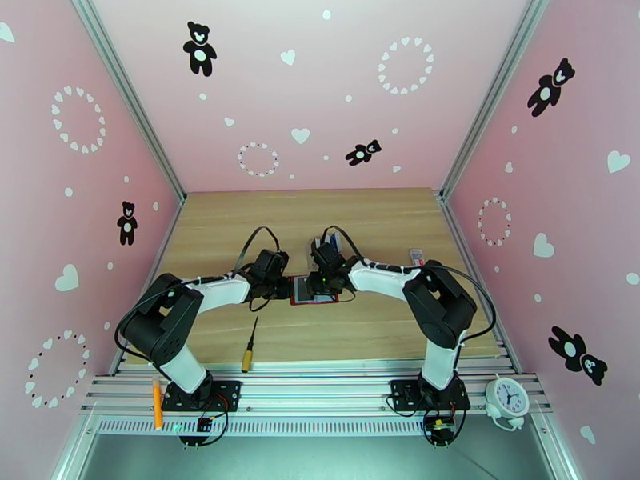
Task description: Put the credit cards into the card holder
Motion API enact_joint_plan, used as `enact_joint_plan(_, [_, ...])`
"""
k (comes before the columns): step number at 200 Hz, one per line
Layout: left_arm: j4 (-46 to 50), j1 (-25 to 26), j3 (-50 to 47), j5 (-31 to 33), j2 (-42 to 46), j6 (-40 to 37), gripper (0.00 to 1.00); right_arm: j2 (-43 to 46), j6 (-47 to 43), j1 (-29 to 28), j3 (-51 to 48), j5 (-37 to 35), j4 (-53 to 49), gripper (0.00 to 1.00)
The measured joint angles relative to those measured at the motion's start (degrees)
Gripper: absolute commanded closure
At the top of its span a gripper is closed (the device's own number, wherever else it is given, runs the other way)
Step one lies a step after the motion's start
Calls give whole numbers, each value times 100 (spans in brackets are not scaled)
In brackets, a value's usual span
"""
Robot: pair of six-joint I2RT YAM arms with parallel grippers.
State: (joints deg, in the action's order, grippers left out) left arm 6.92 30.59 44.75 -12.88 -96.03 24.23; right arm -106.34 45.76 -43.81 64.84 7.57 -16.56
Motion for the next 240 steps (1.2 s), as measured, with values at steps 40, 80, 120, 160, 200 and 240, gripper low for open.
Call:
enact_joint_plan(40, [0,0,2,2,-7,2,89,-168,-55,0,256,-35,-42,67])
enact_joint_plan(80, [20,0,20,2,-11,2,90,-308,-96,0,352,-37,-72,68])
enact_joint_plan(120, [31,0,24,2,-11,2,93,-356,-101,0,380,-33,-87,68])
enact_joint_plan(160, [79,-7,55,2,-22,2,94,-455,-116,-2,531,-7,-144,67])
enact_joint_plan(200, [122,-11,85,2,-37,2,94,-522,-136,-50,649,2,-192,67])
enact_joint_plan(240, [160,-17,122,0,-63,0,93,-621,-136,-146,754,0,-223,68])
